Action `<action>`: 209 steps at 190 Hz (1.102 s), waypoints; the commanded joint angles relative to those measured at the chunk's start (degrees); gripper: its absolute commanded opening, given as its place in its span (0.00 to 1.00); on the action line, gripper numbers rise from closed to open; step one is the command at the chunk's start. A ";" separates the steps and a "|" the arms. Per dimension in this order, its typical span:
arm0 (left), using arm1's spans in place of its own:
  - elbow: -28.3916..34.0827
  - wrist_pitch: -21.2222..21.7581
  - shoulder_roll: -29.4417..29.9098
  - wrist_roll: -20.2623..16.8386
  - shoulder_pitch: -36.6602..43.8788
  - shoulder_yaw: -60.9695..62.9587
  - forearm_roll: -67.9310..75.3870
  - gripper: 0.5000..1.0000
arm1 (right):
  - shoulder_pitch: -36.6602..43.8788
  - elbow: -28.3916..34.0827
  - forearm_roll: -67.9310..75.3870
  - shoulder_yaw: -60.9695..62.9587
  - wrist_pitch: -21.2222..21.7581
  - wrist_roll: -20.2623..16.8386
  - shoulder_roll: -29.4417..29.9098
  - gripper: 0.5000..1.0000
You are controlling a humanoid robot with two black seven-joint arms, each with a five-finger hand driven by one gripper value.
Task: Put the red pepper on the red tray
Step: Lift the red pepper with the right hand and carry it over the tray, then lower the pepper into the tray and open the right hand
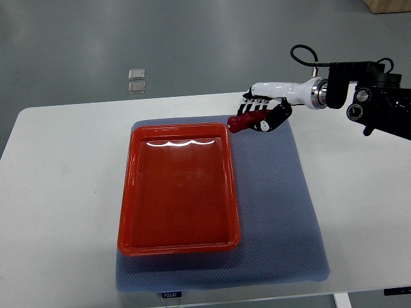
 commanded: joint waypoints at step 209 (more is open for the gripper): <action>-0.73 -0.01 0.00 -0.02 0.00 0.00 0.00 1.00 | -5.70 -21.77 -0.30 -6.96 -2.39 0.26 28.60 0.07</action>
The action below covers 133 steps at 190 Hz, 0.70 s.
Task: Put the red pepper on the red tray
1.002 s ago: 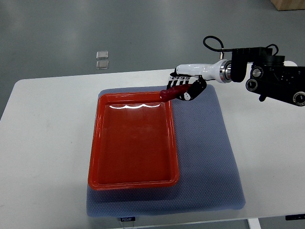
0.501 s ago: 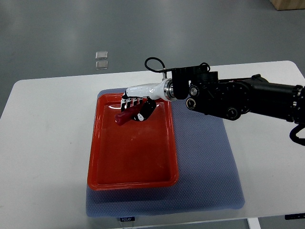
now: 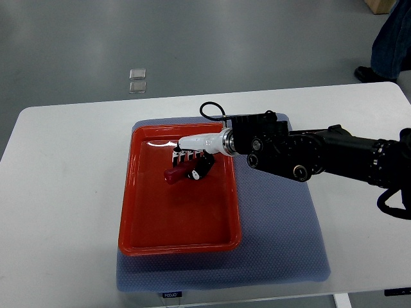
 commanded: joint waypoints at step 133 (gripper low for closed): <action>0.74 0.03 0.00 0.00 0.35 0.00 0.00 1.00 | 2.71 0.04 7.00 8.23 0.30 0.01 -0.88 0.81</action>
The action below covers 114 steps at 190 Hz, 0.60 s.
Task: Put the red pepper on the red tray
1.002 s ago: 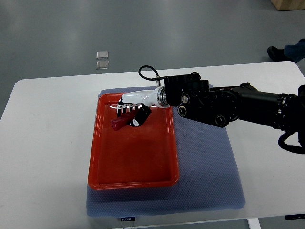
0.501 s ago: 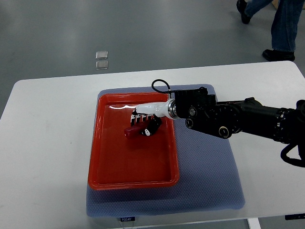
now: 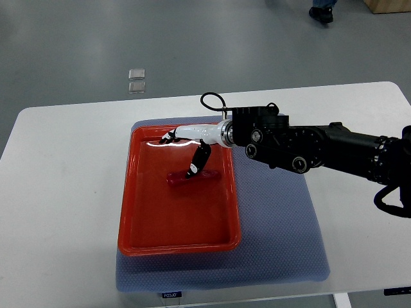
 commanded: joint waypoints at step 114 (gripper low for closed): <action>0.03 -0.01 0.00 0.09 0.41 0.01 0.00 1.00 | -25.15 0.52 35.84 54.44 3.99 2.56 -10.99 0.81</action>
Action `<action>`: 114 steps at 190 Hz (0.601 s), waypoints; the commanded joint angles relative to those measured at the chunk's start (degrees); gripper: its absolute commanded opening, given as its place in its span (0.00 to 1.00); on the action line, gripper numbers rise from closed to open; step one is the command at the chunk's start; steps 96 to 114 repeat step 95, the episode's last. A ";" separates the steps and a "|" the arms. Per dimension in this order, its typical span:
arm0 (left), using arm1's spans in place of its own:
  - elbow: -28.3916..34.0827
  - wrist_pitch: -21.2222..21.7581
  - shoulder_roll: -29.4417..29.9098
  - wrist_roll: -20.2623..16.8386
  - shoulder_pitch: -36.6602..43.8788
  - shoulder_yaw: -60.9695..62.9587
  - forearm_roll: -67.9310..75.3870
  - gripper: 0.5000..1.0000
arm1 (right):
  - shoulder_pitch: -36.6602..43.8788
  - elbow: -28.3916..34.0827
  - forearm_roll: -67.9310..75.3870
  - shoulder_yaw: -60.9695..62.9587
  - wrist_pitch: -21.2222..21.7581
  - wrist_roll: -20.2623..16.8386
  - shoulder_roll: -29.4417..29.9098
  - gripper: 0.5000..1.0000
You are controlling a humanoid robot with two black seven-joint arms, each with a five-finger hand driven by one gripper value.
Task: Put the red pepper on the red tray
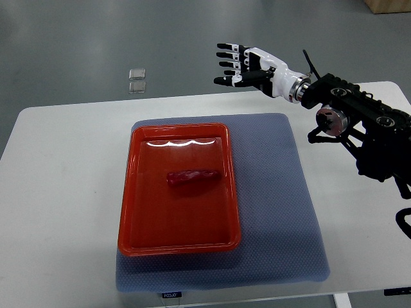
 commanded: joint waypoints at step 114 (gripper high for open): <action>-0.17 0.00 0.00 -0.02 0.00 0.00 0.00 1.00 | -14.64 -2.79 22.15 12.02 3.20 2.24 0.87 0.81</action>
